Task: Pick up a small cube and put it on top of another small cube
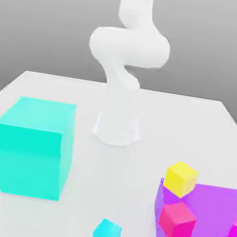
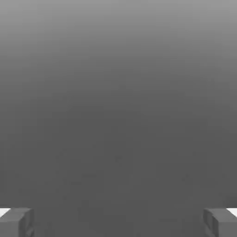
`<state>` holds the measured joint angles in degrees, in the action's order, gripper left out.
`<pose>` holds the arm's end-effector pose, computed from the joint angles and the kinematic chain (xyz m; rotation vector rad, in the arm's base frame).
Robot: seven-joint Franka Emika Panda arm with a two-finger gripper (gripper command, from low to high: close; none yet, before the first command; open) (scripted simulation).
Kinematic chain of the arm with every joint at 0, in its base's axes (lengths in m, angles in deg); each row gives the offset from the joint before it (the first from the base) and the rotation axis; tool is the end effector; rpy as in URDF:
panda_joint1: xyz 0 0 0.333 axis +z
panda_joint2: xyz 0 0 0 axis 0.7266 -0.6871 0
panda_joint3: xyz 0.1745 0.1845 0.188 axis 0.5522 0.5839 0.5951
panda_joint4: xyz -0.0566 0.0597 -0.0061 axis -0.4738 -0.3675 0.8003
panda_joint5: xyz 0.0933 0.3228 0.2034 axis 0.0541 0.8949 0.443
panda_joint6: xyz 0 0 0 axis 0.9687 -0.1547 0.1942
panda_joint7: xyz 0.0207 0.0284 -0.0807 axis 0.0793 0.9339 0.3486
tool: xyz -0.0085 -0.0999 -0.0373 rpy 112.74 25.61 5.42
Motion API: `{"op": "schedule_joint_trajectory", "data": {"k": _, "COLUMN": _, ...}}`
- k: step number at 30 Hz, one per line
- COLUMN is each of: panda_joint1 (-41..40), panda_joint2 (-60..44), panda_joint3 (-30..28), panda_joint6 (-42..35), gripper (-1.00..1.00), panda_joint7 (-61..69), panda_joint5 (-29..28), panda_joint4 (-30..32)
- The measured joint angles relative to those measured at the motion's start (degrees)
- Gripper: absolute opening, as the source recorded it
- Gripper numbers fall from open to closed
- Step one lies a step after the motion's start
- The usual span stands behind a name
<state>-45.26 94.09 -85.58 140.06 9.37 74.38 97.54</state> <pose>0.3809 0.0010 0.6728 -2.5616 0.9362 -0.9787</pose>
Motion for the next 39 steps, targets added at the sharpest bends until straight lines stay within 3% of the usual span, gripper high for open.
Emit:
{"op": "schedule_joint_trajectory", "data": {"k": 8, "panda_joint1": 4.1, "panda_joint2": -16.9, "panda_joint3": -3.5, "panda_joint6": 7.2, "gripper": 0.00, "panda_joint7": 16.2, "panda_joint5": -2.7, "panda_joint4": 3.5}}
{"op": "schedule_joint_trajectory", "data": {"k": 16, "panda_joint1": 6.9, "panda_joint2": -33.5, "panda_joint3": -6.4, "panda_joint6": 14.5, "gripper": 0.00, "panda_joint7": 34.9, "panda_joint5": -1.5, "panda_joint4": 6.9}}
{"op": "schedule_joint_trajectory", "data": {"k": 25, "panda_joint1": 5.5, "panda_joint2": -52.3, "panda_joint3": -3.8, "panda_joint6": 22.6, "gripper": 0.00, "panda_joint7": 58.2, "panda_joint5": 3.4, "panda_joint4": 10.7}}
{"op": "schedule_joint_trajectory", "data": {"k": 30, "panda_joint1": 3.7, "panda_joint2": -62.7, "panda_joint3": -1.7, "panda_joint6": 30.2, "gripper": 0.00, "panda_joint7": 61.2, "panda_joint5": 4.8, "panda_joint4": 9.3}}
{"op": "schedule_joint_trajectory", "data": {"k": 31, "panda_joint1": 3.5, "panda_joint2": -64.3, "panda_joint3": -1.4, "panda_joint6": 31.5, "gripper": -1.00, "panda_joint7": 61.4, "panda_joint5": 4.9, "panda_joint4": 9.0}}
{"op": "schedule_joint_trajectory", "data": {"k": 39, "panda_joint1": 3.5, "panda_joint2": -63.1, "panda_joint3": -1.5, "panda_joint6": 30.4, "gripper": -1.00, "panda_joint7": 61.3, "panda_joint5": 4.8, "panda_joint4": 9.2}}
